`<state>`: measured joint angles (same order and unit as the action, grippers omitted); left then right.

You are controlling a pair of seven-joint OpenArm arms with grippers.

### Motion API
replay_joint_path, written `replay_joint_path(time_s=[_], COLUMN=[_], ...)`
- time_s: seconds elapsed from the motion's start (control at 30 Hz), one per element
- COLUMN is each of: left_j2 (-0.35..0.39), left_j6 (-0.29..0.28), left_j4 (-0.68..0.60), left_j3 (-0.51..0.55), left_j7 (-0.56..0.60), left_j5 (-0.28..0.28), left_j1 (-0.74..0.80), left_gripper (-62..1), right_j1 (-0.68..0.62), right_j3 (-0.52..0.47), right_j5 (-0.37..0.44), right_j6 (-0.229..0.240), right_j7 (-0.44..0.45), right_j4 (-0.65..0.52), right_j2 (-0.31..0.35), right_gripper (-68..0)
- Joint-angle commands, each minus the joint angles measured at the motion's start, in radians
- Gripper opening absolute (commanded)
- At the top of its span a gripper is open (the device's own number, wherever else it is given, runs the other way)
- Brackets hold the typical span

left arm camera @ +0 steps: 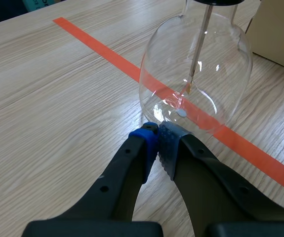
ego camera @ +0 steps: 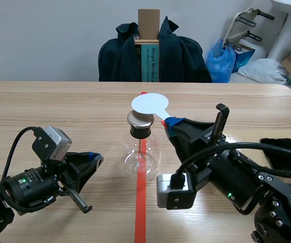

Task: Do the electroscope experiment.
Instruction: 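Bring the plate to the electroscope and point at the metal foil, then move the plate toward and away from the electroscope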

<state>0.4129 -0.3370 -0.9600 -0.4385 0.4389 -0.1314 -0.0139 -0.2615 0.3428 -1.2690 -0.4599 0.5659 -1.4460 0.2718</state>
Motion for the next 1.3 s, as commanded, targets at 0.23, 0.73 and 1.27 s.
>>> replay_joint_path(time_s=[0.23,0.73,1.27], left_j2=[-0.003,-0.003,-0.003], left_j6=[-0.002,-0.002,-0.002], left_j4=[-0.019,-0.019,-0.019], left_j3=[-0.001,-0.001,-0.001], left_j7=[0.014,0.014,0.014], left_j5=[-0.01,-0.01,-0.01], left_j1=[-0.012,-0.012,-0.012], left_gripper=[-56.8,-56.8,-56.8], right_j1=[0.005,-0.03,-0.029], right_j3=[-0.001,-0.001,-0.001], right_j5=[-0.008,-0.015,-0.014], right_j6=[-0.066,-0.102,-0.101], right_j7=[0.063,0.065,-0.111], right_j4=[-0.01,-0.01,-0.01], right_j2=[0.0,0.0,0.0], right_gripper=[-66.8,-66.8,-66.8])
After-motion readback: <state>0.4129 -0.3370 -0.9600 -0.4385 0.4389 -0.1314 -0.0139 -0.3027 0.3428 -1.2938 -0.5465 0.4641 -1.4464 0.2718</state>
